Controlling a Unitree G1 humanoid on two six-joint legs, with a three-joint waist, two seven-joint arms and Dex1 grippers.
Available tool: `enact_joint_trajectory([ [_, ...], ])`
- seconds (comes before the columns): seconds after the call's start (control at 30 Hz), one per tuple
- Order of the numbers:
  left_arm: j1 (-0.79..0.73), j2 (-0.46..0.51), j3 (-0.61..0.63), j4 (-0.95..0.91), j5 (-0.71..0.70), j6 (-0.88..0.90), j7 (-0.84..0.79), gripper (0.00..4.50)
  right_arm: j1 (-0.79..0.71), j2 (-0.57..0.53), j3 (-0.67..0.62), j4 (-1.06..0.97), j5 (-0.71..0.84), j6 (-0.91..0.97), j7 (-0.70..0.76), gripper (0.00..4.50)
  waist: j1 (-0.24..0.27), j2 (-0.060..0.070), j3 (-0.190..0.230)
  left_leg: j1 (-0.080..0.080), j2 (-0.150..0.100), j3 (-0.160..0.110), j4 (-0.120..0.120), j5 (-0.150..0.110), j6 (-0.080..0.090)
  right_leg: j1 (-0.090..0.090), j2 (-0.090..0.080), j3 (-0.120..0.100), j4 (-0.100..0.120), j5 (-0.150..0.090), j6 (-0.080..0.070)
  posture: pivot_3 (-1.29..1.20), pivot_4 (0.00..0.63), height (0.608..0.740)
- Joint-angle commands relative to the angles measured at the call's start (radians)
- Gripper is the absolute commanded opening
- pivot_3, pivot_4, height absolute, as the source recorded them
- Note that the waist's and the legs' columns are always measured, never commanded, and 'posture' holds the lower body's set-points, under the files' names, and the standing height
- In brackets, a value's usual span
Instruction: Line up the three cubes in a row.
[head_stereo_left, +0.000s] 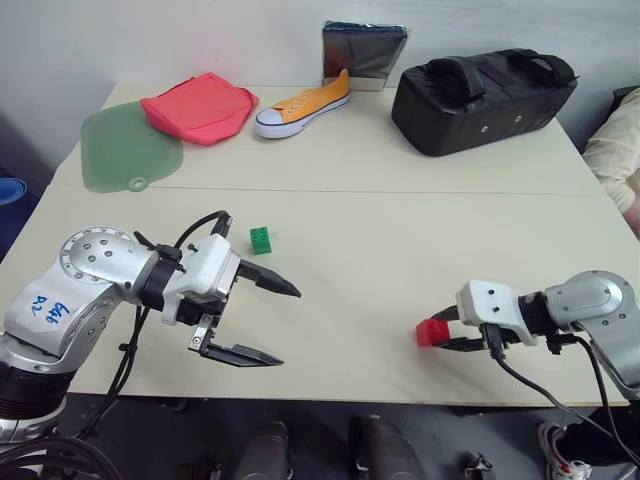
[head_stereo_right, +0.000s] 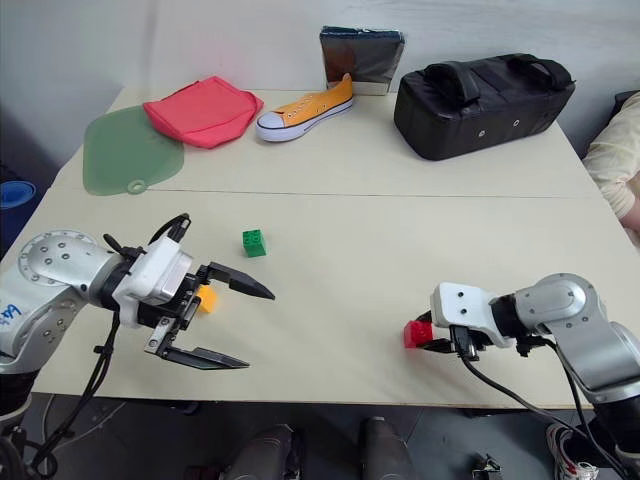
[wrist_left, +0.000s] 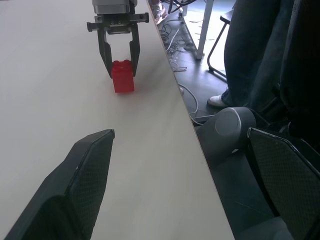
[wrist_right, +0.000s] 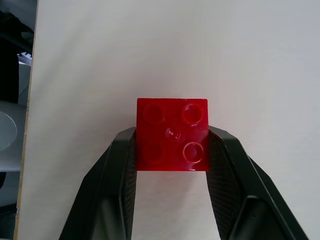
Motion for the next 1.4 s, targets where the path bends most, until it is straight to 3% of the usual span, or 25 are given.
enact_joint_trajectory([
  [0.03, -0.010, -0.002, 0.005, 0.004, 0.007, -0.017, -0.005, 4.50, 0.011, -0.016, 0.003, -0.020, -0.008, -0.031, 0.004, 1.46, 0.000, 0.000, 0.000, 0.000, 0.000, 0.000, 0.000, 0.000, 0.000, 0.000, 0.000, 0.000, 0.000, 0.000, 0.000, 0.00, 0.150, 0.740],
  [0.13, -0.013, -0.003, 0.003, 0.009, 0.011, -0.022, -0.007, 4.50, 0.008, -0.012, 0.012, -0.006, -0.028, -0.052, -0.004, 1.46, 0.000, 0.000, 0.000, 0.000, 0.000, 0.000, 0.000, 0.000, 0.000, 0.000, 0.000, 0.000, 0.000, 0.000, 0.000, 0.00, 0.150, 0.740],
  [0.33, -0.014, -0.004, 0.001, 0.019, 0.012, -0.024, -0.004, 4.50, 0.017, -0.020, -0.019, -0.027, 0.002, -0.025, -0.003, 3.48, 0.000, 0.000, 0.000, 0.000, 0.000, 0.000, 0.000, 0.000, 0.000, 0.000, 0.000, 0.000, 0.000, 0.000, 0.000, 0.00, 0.150, 0.740],
  [0.43, 0.027, -0.007, 0.035, 0.022, -0.003, 0.004, 0.038, 4.50, 0.045, -0.023, -0.099, -0.043, 0.074, -0.016, 0.007, 4.49, 0.000, 0.000, 0.000, 0.000, 0.000, 0.000, 0.000, 0.000, 0.000, 0.000, 0.000, 0.000, 0.000, 0.000, 0.000, 0.00, 0.150, 0.740],
  [0.73, 0.440, -0.024, 0.373, -0.006, 0.027, 0.025, 0.254, 4.50, -0.001, -0.009, -0.322, -0.049, 0.392, 0.135, 0.036, 4.49, -0.012, 0.000, 0.000, 0.001, 0.002, -0.001, -0.002, 0.000, 0.000, 0.000, 0.000, 0.000, -0.001, 0.000, 0.000, 0.00, 0.150, 0.740],
  [0.87, 0.712, -0.082, 0.603, -0.024, 0.080, -0.008, 0.291, 4.50, -0.081, 0.001, -0.287, -0.045, 0.423, 0.161, 0.027, 4.49, -0.018, 0.000, 0.000, 0.001, 0.002, -0.001, -0.002, -0.002, 0.001, 0.001, -0.001, 0.000, -0.002, 0.000, 0.000, 0.00, 0.150, 0.740],
  [1.07, 0.918, -0.183, 0.769, 0.065, 0.164, -0.122, 0.320, 4.50, -0.163, 0.034, -0.226, -0.006, 0.430, 0.163, 0.039, 4.49, -0.019, 0.000, 0.000, 0.001, 0.002, -0.002, -0.003, -0.004, 0.005, 0.001, -0.002, -0.001, -0.004, -0.001, -0.001, 0.00, 0.150, 0.740],
  [1.23, 0.949, -0.169, 0.787, 0.116, 0.188, -0.169, 0.309, 4.50, -0.198, 0.040, -0.205, 0.014, 0.415, 0.151, 0.045, 4.49, -0.016, 0.000, 0.000, 0.001, 0.002, -0.002, -0.004, -0.006, 0.006, 0.001, -0.003, -0.002, -0.005, -0.001, -0.001, 0.00, 0.150, 0.740],
  [1.4, 0.764, -0.090, 0.723, 0.044, 0.059, -0.010, 0.360, 4.50, -0.209, 0.041, -0.211, -0.011, 0.435, 0.171, 0.036, 4.49, -0.007, 0.000, 0.000, 0.001, 0.002, -0.002, -0.004, -0.006, 0.006, 0.001, -0.003, -0.002, -0.006, -0.001, -0.001, 0.00, 0.150, 0.740],
])
